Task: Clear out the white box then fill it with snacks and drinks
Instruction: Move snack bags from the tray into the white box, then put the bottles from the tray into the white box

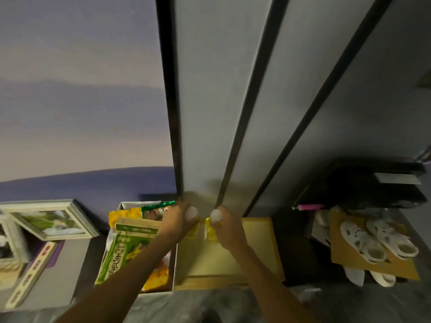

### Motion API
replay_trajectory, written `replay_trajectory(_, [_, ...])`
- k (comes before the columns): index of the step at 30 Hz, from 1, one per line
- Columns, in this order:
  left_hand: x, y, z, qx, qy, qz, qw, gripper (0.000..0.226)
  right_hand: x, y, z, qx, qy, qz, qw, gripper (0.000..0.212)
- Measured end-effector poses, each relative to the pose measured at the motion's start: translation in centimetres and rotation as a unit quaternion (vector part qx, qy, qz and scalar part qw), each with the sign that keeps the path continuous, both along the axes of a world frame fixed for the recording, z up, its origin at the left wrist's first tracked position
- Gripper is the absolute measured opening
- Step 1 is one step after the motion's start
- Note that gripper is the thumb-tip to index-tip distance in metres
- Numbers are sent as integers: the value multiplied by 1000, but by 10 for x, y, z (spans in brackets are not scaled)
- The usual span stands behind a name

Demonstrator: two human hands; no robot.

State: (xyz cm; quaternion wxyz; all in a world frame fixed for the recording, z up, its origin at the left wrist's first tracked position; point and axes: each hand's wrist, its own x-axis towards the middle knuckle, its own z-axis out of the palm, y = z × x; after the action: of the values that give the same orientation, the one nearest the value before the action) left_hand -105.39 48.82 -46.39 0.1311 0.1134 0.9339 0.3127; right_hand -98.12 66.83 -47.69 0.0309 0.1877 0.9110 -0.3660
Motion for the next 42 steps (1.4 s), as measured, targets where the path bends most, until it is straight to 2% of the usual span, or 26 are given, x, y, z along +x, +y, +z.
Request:
replay_trajectory(2, [-5, 7, -14, -3, -14, 27, 1000, 39, -12, 5, -22, -14, 2, 29, 999, 6])
replay_trajectory(8, [-11, 17, -48, -24, -46, 90, 995, 27, -37, 9, -69, -30, -29, 58, 997, 18])
replay_trajectory(13, [-18, 24, -69, -29, -55, 98, 993, 20, -50, 6, -86, -22, -28, 76, 997, 27])
replay_trajectory(20, [-18, 29, -76, -30, -44, 129, 990, 27, -57, 0, -93, 2, -24, 75, 997, 31])
replay_trajectory(25, [-17, 26, -74, -44, -49, 117, 991, 31, -54, 1, -85, 14, -38, 75, 996, 36])
replay_trajectory(30, [-15, 16, -41, -57, -13, 104, 993, 46, -56, 5, -43, 53, -14, 121, 991, 81])
replay_trajectory(35, [-17, -33, 32, -49, 85, 153, 983, 74, -76, -12, 46, 101, 67, 196, 973, 87])
replay_trajectory(39, [-11, -94, 103, -157, 203, 193, 947, 93, -98, -58, 129, 141, 125, 224, 956, 111])
replay_trajectory(42, [11, -152, 158, -175, 230, 278, 916, 97, -106, -108, 182, 178, 158, 248, 939, 121])
